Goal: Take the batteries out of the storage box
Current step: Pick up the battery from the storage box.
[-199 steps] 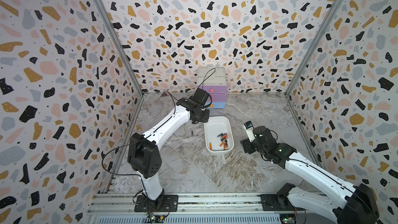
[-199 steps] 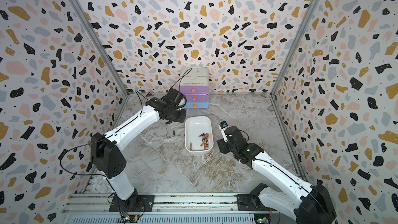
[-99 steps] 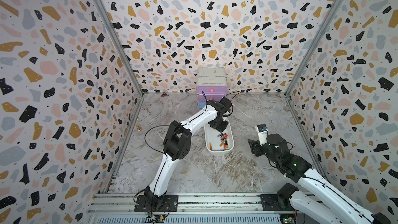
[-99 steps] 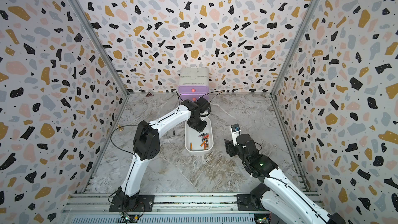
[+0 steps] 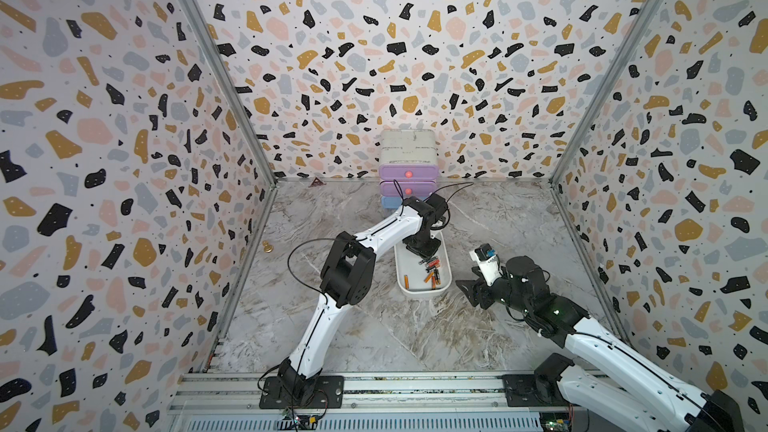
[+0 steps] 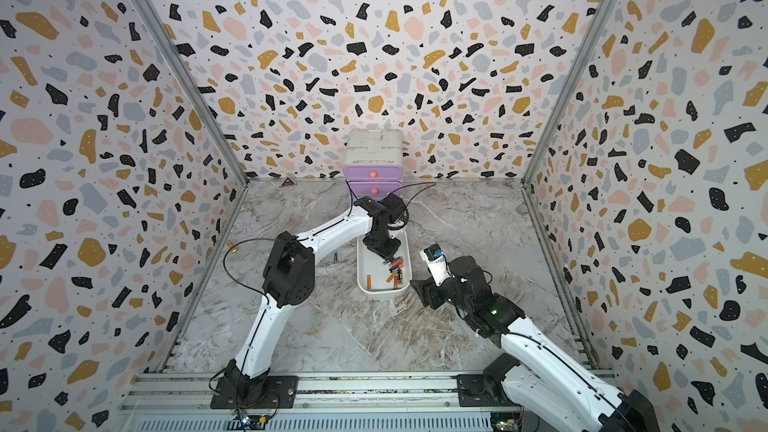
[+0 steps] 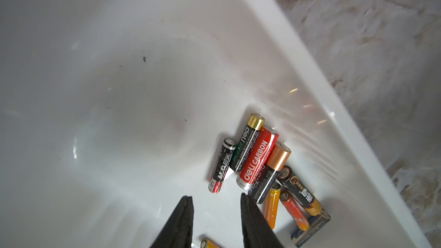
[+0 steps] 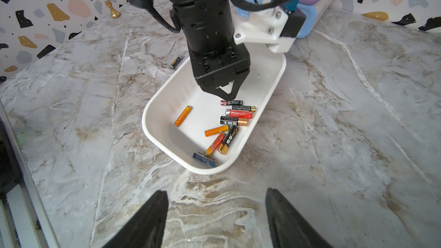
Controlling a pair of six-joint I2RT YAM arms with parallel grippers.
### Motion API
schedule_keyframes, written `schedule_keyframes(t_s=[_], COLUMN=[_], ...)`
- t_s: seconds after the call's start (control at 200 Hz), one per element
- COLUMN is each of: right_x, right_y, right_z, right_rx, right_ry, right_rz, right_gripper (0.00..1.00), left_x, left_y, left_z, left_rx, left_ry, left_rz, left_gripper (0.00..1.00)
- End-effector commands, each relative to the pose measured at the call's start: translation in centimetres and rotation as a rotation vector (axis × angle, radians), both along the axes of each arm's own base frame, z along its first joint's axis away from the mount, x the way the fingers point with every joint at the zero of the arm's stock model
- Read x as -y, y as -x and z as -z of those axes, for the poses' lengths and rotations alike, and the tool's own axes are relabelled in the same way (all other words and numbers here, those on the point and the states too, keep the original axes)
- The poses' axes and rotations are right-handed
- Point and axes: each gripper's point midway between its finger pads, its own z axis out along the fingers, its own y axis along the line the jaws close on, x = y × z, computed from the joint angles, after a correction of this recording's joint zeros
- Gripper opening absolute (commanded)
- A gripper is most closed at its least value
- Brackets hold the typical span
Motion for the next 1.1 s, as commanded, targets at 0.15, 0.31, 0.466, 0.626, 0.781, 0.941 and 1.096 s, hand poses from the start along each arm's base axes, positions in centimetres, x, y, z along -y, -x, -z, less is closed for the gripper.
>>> schedule_keyframes(t_s=[0.15,0.31,0.466,0.626,0.781,0.941,1.096], right_x=[0.5,1.2,1.5,1.5,1.5,1.2,1.4], right_y=[0.8,1.0,0.9,0.9,0.8,0.8,0.5], right_z=[-2.2,-2.6,-2.7,-2.8,-2.5,-2.0,-2.3], right_rx=[0.095,0.120,0.128,0.131,0.123,0.098,0.108], right_ry=[-0.042,-0.040,-0.034,-0.037,-0.030,-0.025,-0.026], right_rz=[-0.012,0.007,0.021,0.026,0.026,0.016,0.031], right_gripper=[0.70,0.70,0.70,0.70,0.70,0.70,0.70], left_x=[-0.2,-0.3,0.0,0.1,0.0,0.5,0.7], left_y=[-0.8,-1.3,-1.6,-1.6,-1.6,-1.8,-2.1], left_z=[2.8,3.8,4.6,5.1,4.9,3.0,0.9], left_rx=[0.022,0.033,0.039,0.034,0.037,0.058,0.086], left_ry=[-0.043,-0.060,-0.057,-0.056,-0.059,-0.018,0.004], left_rz=[-0.030,-0.046,-0.059,-0.057,-0.064,-0.076,-0.080], left_gripper=[0.35,0.33,0.30,0.23,0.15,0.10,0.02])
